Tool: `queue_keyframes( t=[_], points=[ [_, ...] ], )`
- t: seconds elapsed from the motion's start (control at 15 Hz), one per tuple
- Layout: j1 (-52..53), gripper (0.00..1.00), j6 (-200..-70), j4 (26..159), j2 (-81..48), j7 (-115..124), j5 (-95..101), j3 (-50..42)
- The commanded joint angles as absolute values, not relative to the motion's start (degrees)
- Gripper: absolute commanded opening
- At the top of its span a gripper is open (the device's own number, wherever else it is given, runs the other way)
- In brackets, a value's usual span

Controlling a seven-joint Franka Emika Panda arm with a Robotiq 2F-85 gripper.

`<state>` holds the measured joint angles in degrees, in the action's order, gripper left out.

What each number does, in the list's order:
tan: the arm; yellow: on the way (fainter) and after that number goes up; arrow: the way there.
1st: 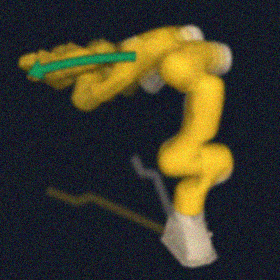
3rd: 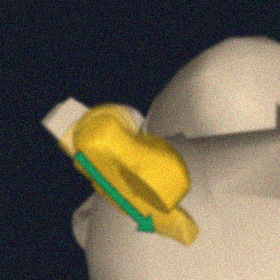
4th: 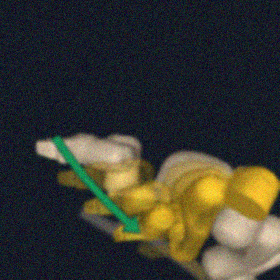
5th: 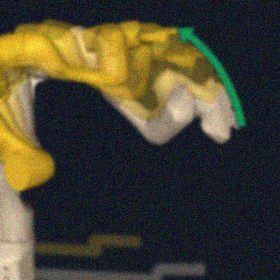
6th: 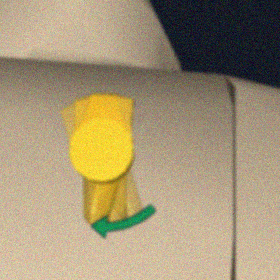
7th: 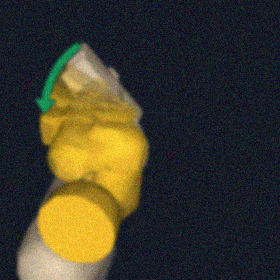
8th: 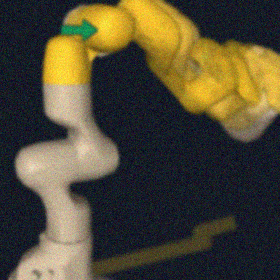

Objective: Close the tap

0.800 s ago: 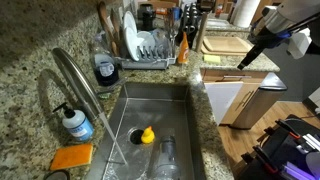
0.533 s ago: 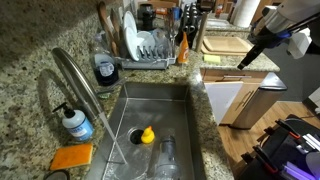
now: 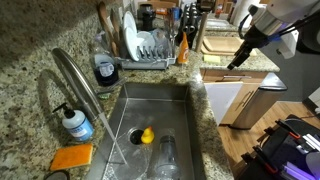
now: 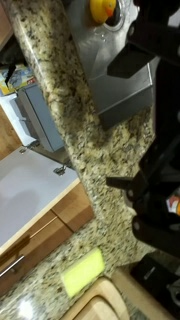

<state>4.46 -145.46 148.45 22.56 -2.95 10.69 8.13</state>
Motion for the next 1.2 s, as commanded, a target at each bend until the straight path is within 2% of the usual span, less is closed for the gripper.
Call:
queue_keyframes(
  t=[0.0,0.27,0.33,0.73,1.13],
  points=[
    [7.53,1.00,-146.01,136.67,10.24,-5.90,13.48,11.39],
    [11.07,1.00,-148.61,126.40,-0.24,-14.84,12.87,11.68],
    [10.66,1.00,-146.88,131.69,6.02,-9.94,12.94,11.73],
    [10.76,1.00,-148.04,126.28,-0.87,-12.58,12.37,11.34],
    [12.81,1.00,-145.43,109.34,-18.58,-12.99,13.80,11.96]
  ],
)
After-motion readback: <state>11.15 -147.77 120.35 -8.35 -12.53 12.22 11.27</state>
